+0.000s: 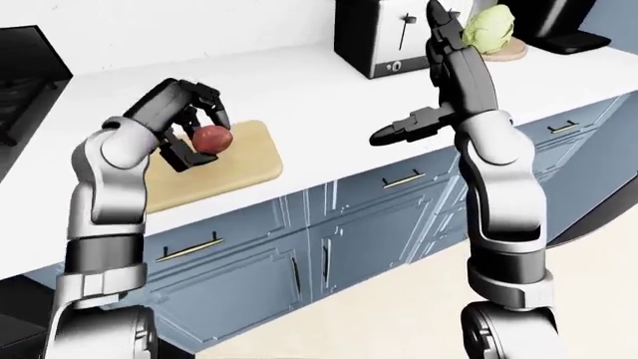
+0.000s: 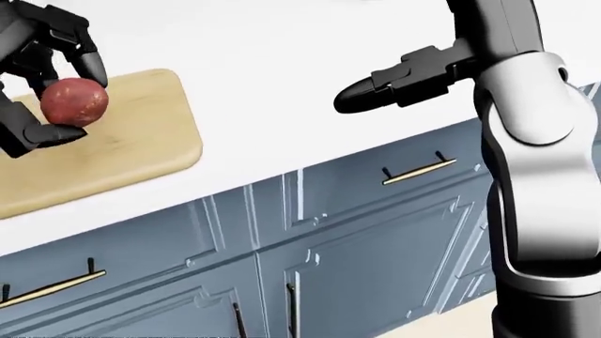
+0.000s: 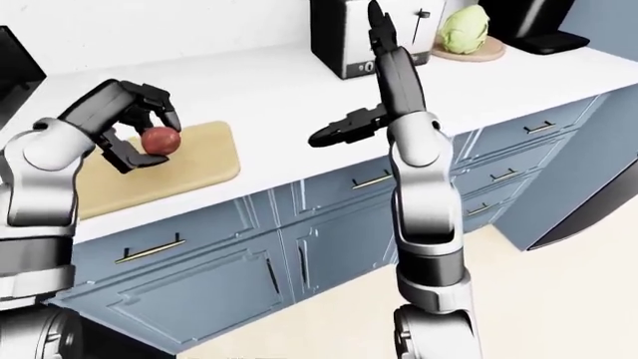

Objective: Place the lettuce and the sweet potato on separate cutting boards.

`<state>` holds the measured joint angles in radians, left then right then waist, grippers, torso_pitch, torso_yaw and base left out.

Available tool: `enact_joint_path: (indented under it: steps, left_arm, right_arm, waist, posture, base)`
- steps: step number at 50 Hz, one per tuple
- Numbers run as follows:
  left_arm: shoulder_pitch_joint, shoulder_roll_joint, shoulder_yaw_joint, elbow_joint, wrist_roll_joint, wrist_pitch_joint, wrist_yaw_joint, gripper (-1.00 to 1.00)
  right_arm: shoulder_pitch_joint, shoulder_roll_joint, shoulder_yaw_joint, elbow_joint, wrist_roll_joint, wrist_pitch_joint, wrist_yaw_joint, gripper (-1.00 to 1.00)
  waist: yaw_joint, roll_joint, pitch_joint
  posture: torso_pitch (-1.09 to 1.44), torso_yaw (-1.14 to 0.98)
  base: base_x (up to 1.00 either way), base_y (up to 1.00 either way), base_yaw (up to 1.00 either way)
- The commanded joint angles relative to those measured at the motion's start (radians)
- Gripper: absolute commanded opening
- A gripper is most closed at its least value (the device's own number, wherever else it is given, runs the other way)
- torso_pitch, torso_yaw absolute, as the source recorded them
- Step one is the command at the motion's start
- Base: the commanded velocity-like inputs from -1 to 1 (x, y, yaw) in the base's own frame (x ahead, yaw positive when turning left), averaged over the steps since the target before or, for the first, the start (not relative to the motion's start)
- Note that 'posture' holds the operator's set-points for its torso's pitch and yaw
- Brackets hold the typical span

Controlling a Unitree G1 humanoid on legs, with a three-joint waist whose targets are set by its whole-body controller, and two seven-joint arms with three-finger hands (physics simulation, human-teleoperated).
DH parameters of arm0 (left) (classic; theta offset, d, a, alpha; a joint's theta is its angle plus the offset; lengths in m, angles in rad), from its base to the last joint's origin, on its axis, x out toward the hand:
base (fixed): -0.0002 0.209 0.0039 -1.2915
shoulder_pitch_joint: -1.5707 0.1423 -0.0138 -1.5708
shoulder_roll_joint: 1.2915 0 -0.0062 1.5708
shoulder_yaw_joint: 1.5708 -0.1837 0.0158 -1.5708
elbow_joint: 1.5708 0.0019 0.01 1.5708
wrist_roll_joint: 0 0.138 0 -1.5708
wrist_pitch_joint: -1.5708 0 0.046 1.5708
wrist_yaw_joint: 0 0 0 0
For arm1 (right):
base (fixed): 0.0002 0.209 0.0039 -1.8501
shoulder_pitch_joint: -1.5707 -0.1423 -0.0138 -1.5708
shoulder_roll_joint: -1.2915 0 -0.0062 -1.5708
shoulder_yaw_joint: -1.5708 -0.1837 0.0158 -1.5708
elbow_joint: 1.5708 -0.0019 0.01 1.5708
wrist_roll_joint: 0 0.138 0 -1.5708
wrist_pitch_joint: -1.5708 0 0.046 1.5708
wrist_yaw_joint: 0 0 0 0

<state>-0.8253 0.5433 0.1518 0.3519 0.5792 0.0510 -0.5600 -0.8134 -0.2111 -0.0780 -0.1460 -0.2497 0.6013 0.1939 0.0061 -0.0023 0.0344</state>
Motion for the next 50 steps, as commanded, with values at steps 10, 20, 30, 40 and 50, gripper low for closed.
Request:
enact_joint_path:
  steps: [10,20,30,40,50]
  left_arm:
    - [-0.198,0.051,-0.035,0.187,0.189,-0.182,0.03,-1.0]
    - [-0.209,0.041,-0.029,0.196,0.283,-0.233,-0.01,-1.0]
    - [-0.205,0.036,-0.024,0.212,0.301,-0.243,-0.009,-1.0]
    - [-0.177,0.027,-0.024,0.201,0.306,-0.245,-0.008,-1.0]
    - [-0.166,0.024,-0.025,0.194,0.313,-0.251,-0.009,-0.76]
  right_arm:
    - [-0.017,-0.01,-0.011,-0.034,0.003,-0.037,-0.01,1.0]
    - [-0.018,-0.01,-0.01,-0.031,0.004,-0.036,-0.01,1.0]
    - [-0.024,-0.009,-0.008,-0.032,0.001,-0.032,-0.008,1.0]
    - [-0.022,-0.009,-0.009,-0.033,0.001,-0.033,-0.009,1.0]
    - [-0.016,-0.011,-0.011,-0.036,0.002,-0.035,-0.01,1.0]
  waist:
    - [-0.002,0.003,-0.034]
    - [-0.005,0.007,-0.031]
    - [-0.008,0.008,-0.029]
    - [-0.008,0.009,-0.03]
    - [-0.007,0.008,-0.031]
  posture:
    - [0.0,0.0]
    - [0.0,0.0]
    - [0.0,0.0]
    - [0.0,0.0]
    - [0.0,0.0]
  base:
    - [0.0,0.0,0.0]
    - [0.0,0.0,0.0]
    - [0.0,0.0,0.0]
    - [0.0,0.0,0.0]
    - [0.0,0.0,0.0]
